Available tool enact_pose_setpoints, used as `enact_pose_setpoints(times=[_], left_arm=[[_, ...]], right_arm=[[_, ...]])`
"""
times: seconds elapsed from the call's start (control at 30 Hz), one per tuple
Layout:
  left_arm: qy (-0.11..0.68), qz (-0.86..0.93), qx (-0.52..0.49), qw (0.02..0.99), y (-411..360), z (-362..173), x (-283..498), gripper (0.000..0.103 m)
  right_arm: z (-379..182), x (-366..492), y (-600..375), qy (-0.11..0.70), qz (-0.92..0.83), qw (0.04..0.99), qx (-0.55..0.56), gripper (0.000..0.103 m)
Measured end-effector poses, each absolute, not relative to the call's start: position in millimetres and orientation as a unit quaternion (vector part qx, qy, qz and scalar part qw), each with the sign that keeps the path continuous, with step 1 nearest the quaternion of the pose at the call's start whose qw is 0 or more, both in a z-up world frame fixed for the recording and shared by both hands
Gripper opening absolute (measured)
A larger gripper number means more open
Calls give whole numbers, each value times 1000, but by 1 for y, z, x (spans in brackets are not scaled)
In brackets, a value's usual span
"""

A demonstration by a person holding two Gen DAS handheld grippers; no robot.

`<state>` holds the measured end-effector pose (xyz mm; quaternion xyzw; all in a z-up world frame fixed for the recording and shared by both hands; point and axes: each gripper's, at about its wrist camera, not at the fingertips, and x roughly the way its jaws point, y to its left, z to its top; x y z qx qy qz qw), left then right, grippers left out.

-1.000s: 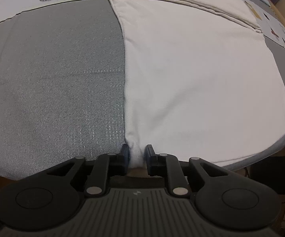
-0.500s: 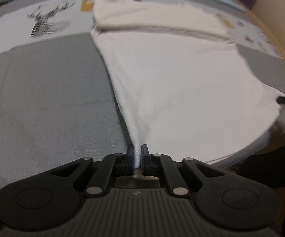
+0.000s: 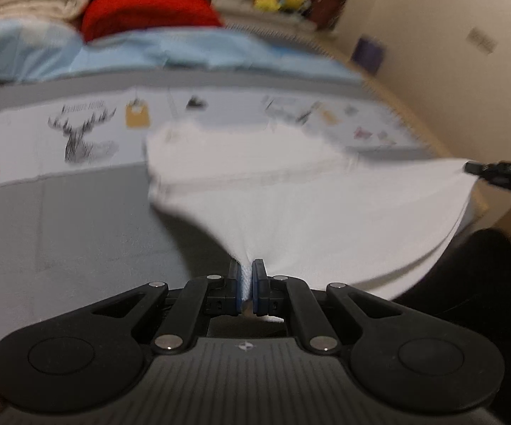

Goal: Fold small clothes
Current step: 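Grasp the hem with both grippers and lift it toward the collar, then lay the hem over the collar and open both grippers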

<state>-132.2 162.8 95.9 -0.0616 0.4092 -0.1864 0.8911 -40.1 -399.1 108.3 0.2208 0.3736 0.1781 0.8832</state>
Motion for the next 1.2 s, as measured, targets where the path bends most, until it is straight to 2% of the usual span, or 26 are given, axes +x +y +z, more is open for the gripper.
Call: enact_pose_setpoints(times=[0.1,0.2,0.47,0.53,0.77,0.83,0.87,0.9,0.97,1.0,1.1,1.2], left_arm=[[374,-189,-77,905,169,119,-142,5],[367,-171,-100,909,172,113,-108,5],[449,-84,-115,882,166,19,31,5],[441,-80,-96,889,164,6,48,6],[484,-64,-118,864,178,-45,83,7],[483,-51,-120,866,183,-48,86,15],[479,-30,-121,869,188,-47,87,15],[474,-14,-133,870,195,-46,86,15],[475,2,-181,861,215,-50,86,15],[481,5,-193,855,220,-51,87,15],[515,3,-185,837,222,-62,92,16],[537,-21,-150,830,210,-70,96,32]], right_arm=[[127,-55,-418,328,212,886,250,8],[125,-39,-430,299,193,894,273,7],[41,66,-395,376,105,895,217,7],[20,85,-391,398,82,889,211,7],[-30,125,-392,448,40,864,225,7],[-36,130,-390,454,36,864,216,9],[-38,133,-389,458,21,864,209,10],[-37,134,-390,453,3,867,207,14],[-32,135,-399,430,-19,877,215,15],[-31,136,-403,424,-25,879,217,20],[-38,140,-411,442,-35,873,204,22],[-57,144,-413,498,-38,850,167,22]])
